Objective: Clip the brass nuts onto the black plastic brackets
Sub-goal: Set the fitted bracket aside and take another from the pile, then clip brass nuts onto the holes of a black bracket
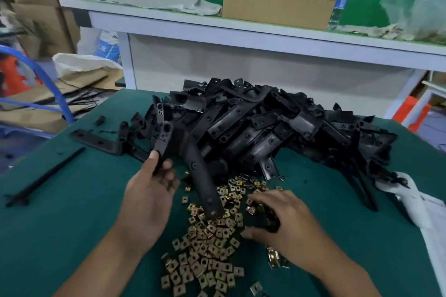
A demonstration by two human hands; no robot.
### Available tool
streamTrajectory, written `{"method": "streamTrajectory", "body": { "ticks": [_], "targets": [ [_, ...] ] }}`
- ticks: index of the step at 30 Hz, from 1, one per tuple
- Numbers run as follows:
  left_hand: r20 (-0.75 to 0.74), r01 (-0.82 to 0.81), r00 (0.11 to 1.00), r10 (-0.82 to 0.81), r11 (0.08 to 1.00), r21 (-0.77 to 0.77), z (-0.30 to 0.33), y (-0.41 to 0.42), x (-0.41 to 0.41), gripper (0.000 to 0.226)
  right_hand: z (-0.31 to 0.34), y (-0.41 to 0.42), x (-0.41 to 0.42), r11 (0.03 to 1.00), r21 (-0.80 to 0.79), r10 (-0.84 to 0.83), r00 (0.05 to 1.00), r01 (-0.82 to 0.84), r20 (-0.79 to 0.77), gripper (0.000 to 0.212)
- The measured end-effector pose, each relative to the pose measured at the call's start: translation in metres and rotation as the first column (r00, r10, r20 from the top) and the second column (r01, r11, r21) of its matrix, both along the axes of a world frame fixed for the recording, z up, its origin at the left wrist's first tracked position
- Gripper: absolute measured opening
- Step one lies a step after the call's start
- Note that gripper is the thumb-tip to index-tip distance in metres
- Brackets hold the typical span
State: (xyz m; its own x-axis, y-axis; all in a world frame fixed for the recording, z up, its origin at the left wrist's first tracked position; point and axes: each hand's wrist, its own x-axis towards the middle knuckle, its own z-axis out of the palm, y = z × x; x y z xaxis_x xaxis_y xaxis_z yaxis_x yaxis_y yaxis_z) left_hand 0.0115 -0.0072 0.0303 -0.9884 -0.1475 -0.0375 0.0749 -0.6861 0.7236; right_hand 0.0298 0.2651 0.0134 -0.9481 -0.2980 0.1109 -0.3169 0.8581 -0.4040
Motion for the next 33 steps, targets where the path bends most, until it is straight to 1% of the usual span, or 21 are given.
{"method": "streamTrajectory", "body": {
  "ticks": [1,2,4,6,8,10,12,14,16,18,19,20,22,23,25,27,29,31,33],
  "targets": [
    [0.018,0.046,0.999,-0.047,0.998,0.034,0.0,0.0,0.0,0.019,-0.004,-0.001,0.0,0.998,0.058,0.033,0.999,-0.035,0.025,0.08],
    [0.041,0.097,0.994,-0.099,0.994,0.054,0.001,0.001,0.002,0.026,-0.006,-0.003,0.0,0.996,0.071,0.051,0.998,-0.053,0.026,0.076],
    [0.076,0.182,0.98,-0.185,0.982,0.046,0.001,0.005,0.005,0.036,-0.006,-0.007,0.0,0.998,0.037,0.05,0.999,-0.051,0.015,0.062],
    [0.072,0.232,0.971,-0.23,0.973,-0.019,-0.001,0.011,0.009,0.033,-0.006,-0.009,0.001,0.998,0.017,0.068,0.998,-0.068,0.013,0.046],
    [0.03,0.242,0.97,-0.24,0.968,-0.071,-0.003,0.019,0.012,0.022,-0.007,-0.012,0.001,0.996,-0.007,0.094,0.995,-0.094,0.013,0.031],
    [-0.028,0.244,0.968,-0.249,0.962,-0.125,-0.005,0.026,0.015,0.018,-0.006,-0.013,0.001,0.994,-0.036,0.102,0.994,-0.101,0.027,0.022],
    [-0.051,0.25,0.963,-0.263,0.95,-0.187,-0.006,0.03,0.017,0.019,-0.005,-0.014,0.002,0.992,-0.08,0.099,0.994,-0.096,0.041,0.019],
    [-0.032,0.265,0.959,-0.28,0.935,-0.236,-0.007,0.029,0.018,0.026,-0.004,-0.013,0.003,0.989,-0.112,0.104,0.993,-0.098,0.056,0.025],
    [0.01,0.249,0.967,-0.253,0.945,-0.211,-0.006,0.024,0.016,0.034,-0.003,-0.014,0.004,0.988,-0.094,0.129,0.99,-0.123,0.056,0.029],
    [0.098,0.192,0.979,-0.178,0.968,-0.163,-0.003,0.014,0.009,0.041,-0.003,-0.015,0.005,0.986,-0.077,0.154,0.987,-0.15,0.047,0.022],
    [0.133,0.163,0.981,-0.139,0.967,-0.194,-0.002,0.008,0.005,0.044,-0.002,-0.015,0.006,0.985,-0.074,0.156,0.987,-0.153,0.037,0.019],
    [0.153,0.139,0.983,-0.099,0.952,-0.272,-0.003,0.004,0.002,0.047,-0.002,-0.016,0.006,0.986,-0.071,0.152,0.988,-0.15,0.025,0.016],
    [0.162,0.122,0.985,-0.061,0.907,-0.403,-0.004,0.006,0.002,0.05,0.0,-0.017,0.007,0.988,-0.084,0.131,0.991,-0.131,0.002,0.012],
    [0.162,0.122,0.985,-0.057,0.894,-0.431,-0.005,0.01,0.004,0.051,0.002,-0.017,0.007,0.987,-0.107,0.119,0.993,-0.12,-0.012,0.009],
    [0.113,0.103,0.992,-0.055,0.873,-0.477,-0.006,0.022,0.008,0.052,0.005,-0.016,0.006,0.986,-0.14,0.086,0.995,-0.091,-0.041,0.006],
    [0.048,0.037,0.999,-0.016,0.876,-0.481,-0.006,0.029,0.01,0.052,0.006,-0.015,0.006,0.986,-0.155,0.055,0.995,-0.067,-0.08,0.006],
    [0.022,-0.02,0.999,0.035,0.875,-0.484,-0.01,0.031,0.01,0.049,0.005,-0.016,0.007,0.979,-0.198,0.034,0.994,-0.054,-0.102,0.006],
    [0.04,-0.003,0.999,0.026,0.867,-0.499,-0.015,0.037,0.012,0.047,0.005,-0.019,0.008,0.973,-0.226,0.015,0.995,-0.038,-0.103,0.005],
    [0.062,0.052,0.998,-0.026,0.881,-0.471,-0.018,0.045,0.016,0.046,0.004,-0.022,0.009,0.967,-0.252,0.006,0.996,-0.029,-0.092,0.005]
  ]
}}
